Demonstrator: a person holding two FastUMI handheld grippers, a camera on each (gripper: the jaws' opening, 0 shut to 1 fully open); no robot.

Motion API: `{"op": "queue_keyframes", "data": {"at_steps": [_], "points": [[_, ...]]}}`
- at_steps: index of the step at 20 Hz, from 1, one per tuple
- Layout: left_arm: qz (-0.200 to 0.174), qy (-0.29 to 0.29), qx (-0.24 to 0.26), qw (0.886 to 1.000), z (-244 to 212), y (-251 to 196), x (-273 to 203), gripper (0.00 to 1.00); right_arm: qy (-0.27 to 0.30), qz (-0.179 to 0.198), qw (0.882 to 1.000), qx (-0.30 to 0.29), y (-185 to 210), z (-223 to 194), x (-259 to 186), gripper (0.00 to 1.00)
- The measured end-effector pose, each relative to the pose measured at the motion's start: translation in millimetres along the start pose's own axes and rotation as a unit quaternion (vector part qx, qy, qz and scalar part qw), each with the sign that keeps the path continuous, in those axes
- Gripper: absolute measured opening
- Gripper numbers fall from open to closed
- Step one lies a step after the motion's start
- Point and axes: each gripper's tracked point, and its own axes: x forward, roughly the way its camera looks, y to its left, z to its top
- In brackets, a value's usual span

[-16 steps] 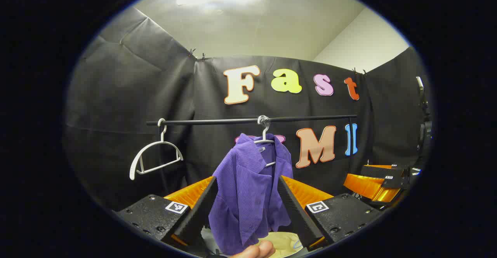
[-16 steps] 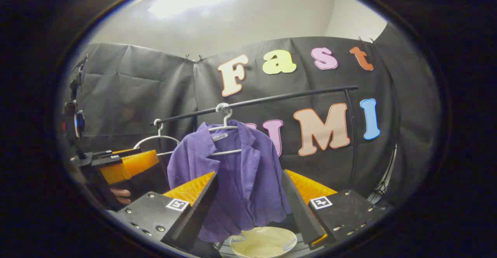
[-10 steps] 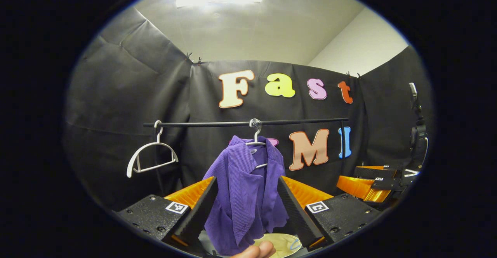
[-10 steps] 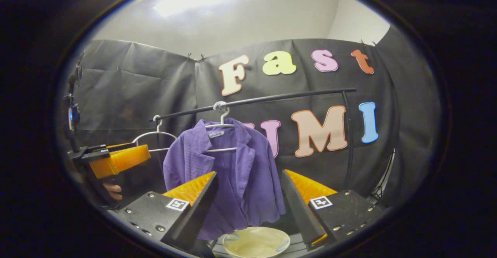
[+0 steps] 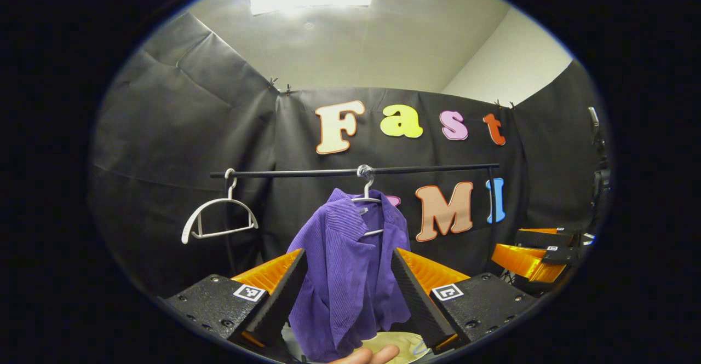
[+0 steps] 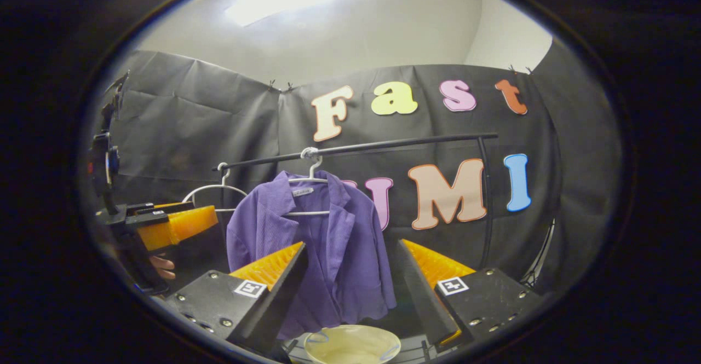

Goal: Grasp the clothes on the hanger with both hands and then place them into the laundry hamper below.

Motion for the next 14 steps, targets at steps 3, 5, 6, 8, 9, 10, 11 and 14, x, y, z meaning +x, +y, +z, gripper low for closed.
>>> {"op": "queue_keyframes", "data": {"at_steps": [3, 5, 6, 8, 9, 10, 11, 14], "points": [[0.008, 0.008, 0.010, 1.000, -18.3, -3.7, 12.4, 0.92, 0.000, 0.009, 1.000, 0.017, -4.2, -10.5, 16.1, 0.99], [0.009, 0.020, 0.008, 1.000, -34.0, -9.2, 22.9, 0.92, 0.006, 0.013, 1.000, 0.019, -8.5, -22.8, 33.0, 0.98], [0.012, 0.027, 0.006, 1.000, -41.7, -11.5, 28.5, 0.92, 0.010, 0.016, 1.000, 0.020, -9.5, -29.5, 41.7, 0.98], [0.020, 0.036, 0.008, 0.999, -56.0, -15.0, 42.0, 0.92, 0.018, 0.026, 0.999, 0.024, -8.9, -42.8, 61.3, 0.98], [0.027, 0.040, 0.010, 0.999, -63.0, -15.7, 49.1, 0.92, 0.023, 0.033, 0.999, 0.027, -8.0, -49.8, 70.1, 0.98], [0.036, 0.046, 0.014, 0.998, -70.6, -14.6, 56.4, 0.92, 0.027, 0.037, 0.999, 0.030, -7.4, -55.9, 79.3, 0.98], [0.038, 0.053, 0.017, 0.998, -77.8, -15.5, 62.1, 0.95, 0.032, 0.041, 0.998, 0.035, -8.0, -60.9, 87.4, 0.98], [0.051, 0.073, 0.013, 0.996, -98.2, -15.6, 76.7, 0.92, 0.043, 0.065, 0.996, 0.052, 0.9, -76.2, 116.9, 0.97]]}}
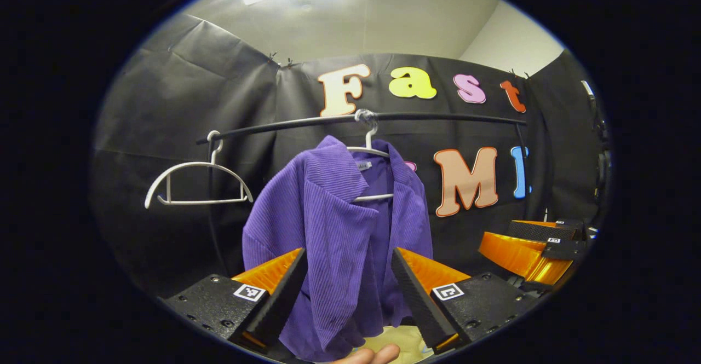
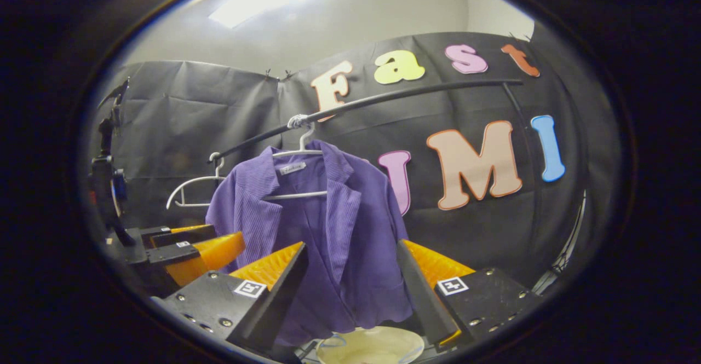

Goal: Grasp the clothes on the hanger with both hands and then place them into the laundry hamper below.

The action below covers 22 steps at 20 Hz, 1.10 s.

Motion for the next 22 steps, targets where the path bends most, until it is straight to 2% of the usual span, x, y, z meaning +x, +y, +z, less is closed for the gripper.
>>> {"op": "queue_keyframes", "data": {"at_steps": [4, 6, 9, 12, 14, 16, 17, 18, 19, 22], "points": [[0.066, 0.007, -0.014, 0.998, -22.3, 14.8, 16.1, 0.94, 0.016, 0.023, 1.000, 0.008, 5.0, -14.7, 49.1, 0.98], [0.071, 0.010, -0.001, 0.997, -32.7, 8.3, 23.4, 0.92, 0.026, 0.044, 0.999, 0.010, 14.7, -26.4, 72.4, 0.98], [0.071, 0.023, 0.033, 0.997, -46.9, 3.5, 41.5, 0.92, 0.033, 0.049, 0.998, -0.006, 13.1, -43.1, 104.8, 0.96], [0.102, 0.022, 0.028, 0.994, -48.7, 20.8, 54.8, 0.94, 0.040, 0.055, 0.997, -0.027, 13.8, -56.0, 135.0, 0.98], [0.104, 0.024, 0.025, 0.994, -48.9, 25.9, 62.3, 0.93, 0.031, 0.055, 0.997, -0.051, 15.4, -55.0, 150.3, 0.98], [0.109, 0.032, 0.032, 0.993, -50.7, 34.2, 66.9, 0.85, 0.024, 0.051, 0.996, -0.062, 17.7, -53.2, 165.7, 0.98], [0.116, 0.027, 0.036, 0.992, -48.5, 39.9, 70.1, 0.78, 0.016, 0.055, 0.996, -0.062, 21.1, -50.1, 170.7, 0.96], [0.115, 0.021, 0.043, 0.992, -45.3, 39.6, 72.8, 0.78, 0.010, 0.057, 0.996, -0.064, 24.5, -48.4, 174.7, 0.96], [0.120, 0.013, 0.050, 0.991, -42.2, 42.1, 75.8, 0.72, 0.005, 0.049, 0.996, -0.069, 23.3, -46.3, 180.3, 0.96], [0.118, 0.004, 0.071, 0.990, -41.0, 47.1, 80.1, 0.31, 0.000, 0.018, 0.998, -0.066, 11.2, -45.0, 189.2, 0.97]]}}
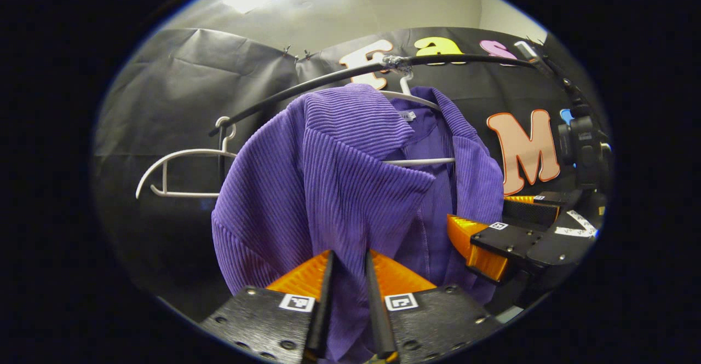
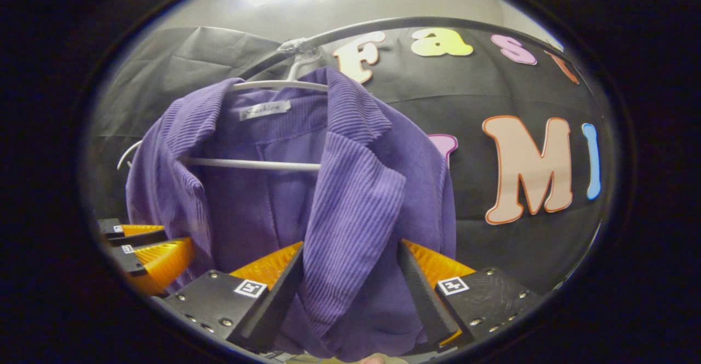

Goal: Grasp the clothes on the hanger with both hands and then place them into the laundry hamper below.

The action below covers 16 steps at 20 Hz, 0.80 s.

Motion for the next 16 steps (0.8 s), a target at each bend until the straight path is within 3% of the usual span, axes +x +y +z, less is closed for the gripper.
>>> {"op": "queue_keyframes", "data": {"at_steps": [1, 2, 3, 5, 7, 8, 9, 11, 12, 14, 16], "points": [[-0.002, 0.004, 0.000, 1.000, -1.5, 0.1, -1.8, 0.17, -0.003, 0.001, 1.000, 0.010, 0.1, 0.8, 3.9, 0.98], [-0.006, 0.002, -0.004, 1.000, 0.5, 0.1, -5.5, 0.16, -0.004, 0.002, 1.000, 0.019, -1.1, 2.0, 6.3, 0.98], [-0.012, 0.000, -0.009, 1.000, 2.8, -1.1, -9.3, 0.02, -0.004, -0.001, 1.000, 0.025, -3.1, 3.5, 9.0, 0.98], [-0.032, -0.001, -0.018, 0.999, 6.6, -7.8, -19.1, 0.00, 0.002, 0.001, 1.000, 0.031, -2.3, 4.4, 14.4, 0.96], [-0.052, -0.006, -0.018, 0.998, 12.8, -16.6, -31.3, 0.00, 0.011, -0.011, 0.999, 0.032, -5.6, 3.5, 19.5, 0.54], [-0.060, -0.010, -0.016, 0.998, 17.7, -20.9, -37.5, 0.00, 0.020, -0.008, 0.999, 0.031, -2.8, 1.4, 19.9, 0.43], [-0.064, -0.014, -0.015, 0.998, 20.6, -23.3, -43.5, 0.01, 0.023, -0.005, 0.999, 0.032, -1.4, 1.2, 17.5, 0.20], [-0.073, -0.022, -0.018, 0.997, 26.9, -25.9, -55.6, 0.00, 0.024, 0.031, 0.998, 0.049, 12.1, 3.8, 12.1, 0.17], [-0.080, -0.027, -0.022, 0.996, 29.8, -28.5, -60.7, 0.01, 0.022, 0.035, 0.998, 0.053, 12.9, 5.6, 8.5, 0.16], [-0.094, -0.034, -0.029, 0.995, 36.1, -27.8, -72.5, 0.00, 0.021, 0.023, 0.999, 0.045, 4.1, 6.2, 0.4, 0.02], [-0.112, -0.040, -0.037, 0.992, 42.6, -20.7, -83.2, 0.00, 0.022, 0.023, 0.999, 0.033, 2.4, 8.7, -10.6, 0.02]]}}
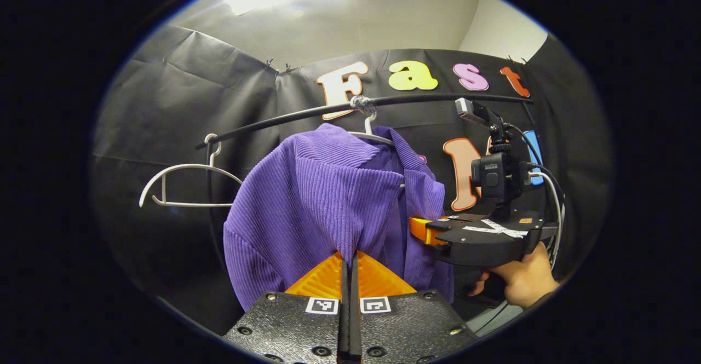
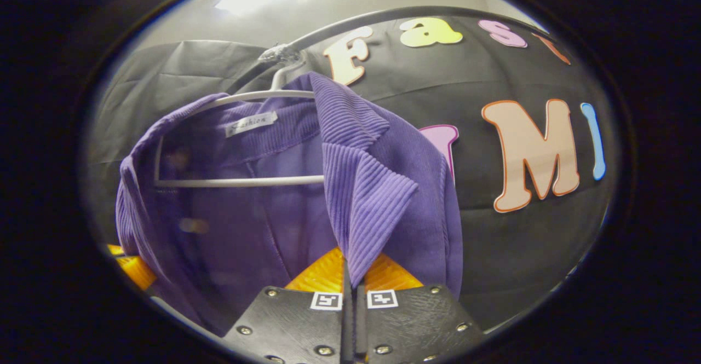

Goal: Grasp the clothes on the hanger with both hands and then place them into the laundry hamper below.

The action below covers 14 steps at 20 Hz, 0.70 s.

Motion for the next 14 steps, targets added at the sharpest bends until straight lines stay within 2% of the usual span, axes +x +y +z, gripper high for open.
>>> {"op": "queue_keyframes", "data": {"at_steps": [2, 4, 8, 12, 14], "points": [[-0.032, -0.005, -0.013, 0.999, 10.3, 2.4, -12.0, 0.02, -0.001, -0.014, 1.000, -0.016, -9.0, 4.1, -8.6, 0.02], [-0.063, -0.009, -0.022, 0.998, 22.6, 9.4, -24.5, 0.00, -0.002, -0.015, 0.999, -0.035, -6.9, 9.5, -17.7, 0.03], [-0.105, 0.003, -0.038, 0.994, 40.5, 34.4, -41.5, 0.02, 0.000, -0.042, 0.995, -0.090, -17.2, 18.5, -31.5, 0.00], [-0.120, 0.003, -0.036, 0.992, 54.5, 73.3, -45.4, 0.00, 0.005, -0.051, 0.996, -0.076, -28.2, 29.7, -41.2, 0.02], [-0.112, -0.002, -0.028, 0.993, 62.8, 98.3, -43.1, 0.00, 0.001, -0.053, 0.996, -0.071, -32.3, 38.1, -41.1, 0.03]]}}
